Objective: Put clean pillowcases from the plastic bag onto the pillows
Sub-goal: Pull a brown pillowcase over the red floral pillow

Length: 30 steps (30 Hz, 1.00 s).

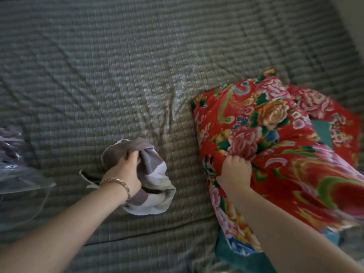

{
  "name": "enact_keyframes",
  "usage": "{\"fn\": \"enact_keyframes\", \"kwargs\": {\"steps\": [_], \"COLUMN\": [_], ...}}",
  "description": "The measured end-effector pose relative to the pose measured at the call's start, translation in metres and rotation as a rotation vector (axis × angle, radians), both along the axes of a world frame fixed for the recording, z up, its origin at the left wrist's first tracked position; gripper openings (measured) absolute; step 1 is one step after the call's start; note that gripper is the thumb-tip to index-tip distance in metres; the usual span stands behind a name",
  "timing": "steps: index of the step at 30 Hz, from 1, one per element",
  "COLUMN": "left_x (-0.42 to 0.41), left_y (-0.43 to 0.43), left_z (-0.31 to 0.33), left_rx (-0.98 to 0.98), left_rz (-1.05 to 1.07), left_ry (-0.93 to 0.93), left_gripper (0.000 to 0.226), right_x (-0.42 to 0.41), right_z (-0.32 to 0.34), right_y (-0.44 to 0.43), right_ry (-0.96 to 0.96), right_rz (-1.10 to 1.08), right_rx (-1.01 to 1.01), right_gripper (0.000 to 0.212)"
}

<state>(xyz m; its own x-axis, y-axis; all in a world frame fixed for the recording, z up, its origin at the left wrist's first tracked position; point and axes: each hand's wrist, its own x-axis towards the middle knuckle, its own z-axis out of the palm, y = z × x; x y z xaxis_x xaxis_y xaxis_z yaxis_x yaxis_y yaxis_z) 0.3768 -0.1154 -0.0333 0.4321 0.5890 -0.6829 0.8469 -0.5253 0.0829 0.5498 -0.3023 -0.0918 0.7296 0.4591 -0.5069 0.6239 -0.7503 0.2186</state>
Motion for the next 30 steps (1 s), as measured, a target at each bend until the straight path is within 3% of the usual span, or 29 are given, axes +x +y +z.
{"fn": "enact_keyframes", "kwargs": {"steps": [2, 7, 12, 17, 20, 23, 26, 30], "left_x": [-0.005, -0.023, -0.036, -0.045, -0.062, -0.09, -0.122, -0.169], "left_y": [0.01, 0.02, 0.043, 0.07, 0.081, 0.09, 0.097, 0.108], "left_z": [0.002, 0.016, 0.043, 0.085, 0.106, 0.115, 0.097, 0.051], "left_rx": [0.036, 0.017, 0.043, 0.199, 0.321, 0.395, 0.362, 0.206], "left_rz": [0.042, 0.271, 0.429, 0.396, 0.278, 0.111, -0.133, -0.284], "left_ry": [0.01, -0.043, -0.206, -0.353, -0.396, -0.361, -0.121, 0.1], "left_gripper": [0.061, 0.077, 0.062, 0.055, 0.052, 0.04, 0.03, 0.041], "right_x": [0.005, -0.003, -0.028, -0.06, -0.101, -0.14, -0.172, -0.214], "right_z": [0.0, 0.041, 0.125, 0.19, 0.197, 0.173, 0.118, 0.038], "right_y": [-0.005, -0.012, -0.006, -0.001, -0.008, -0.009, 0.004, 0.017], "right_ry": [0.055, 0.261, 0.338, 0.59, 0.8, 1.005, 0.965, 0.903], "right_rz": [-0.058, -0.572, -0.188, 0.187, 0.329, 0.351, 0.094, -0.086], "right_rx": [0.131, 0.528, 0.836, 0.937, 0.894, 0.724, 0.448, 0.127], "right_gripper": [0.045, 0.029, 0.031, 0.023, 0.009, 0.029, 0.045, 0.055]}}
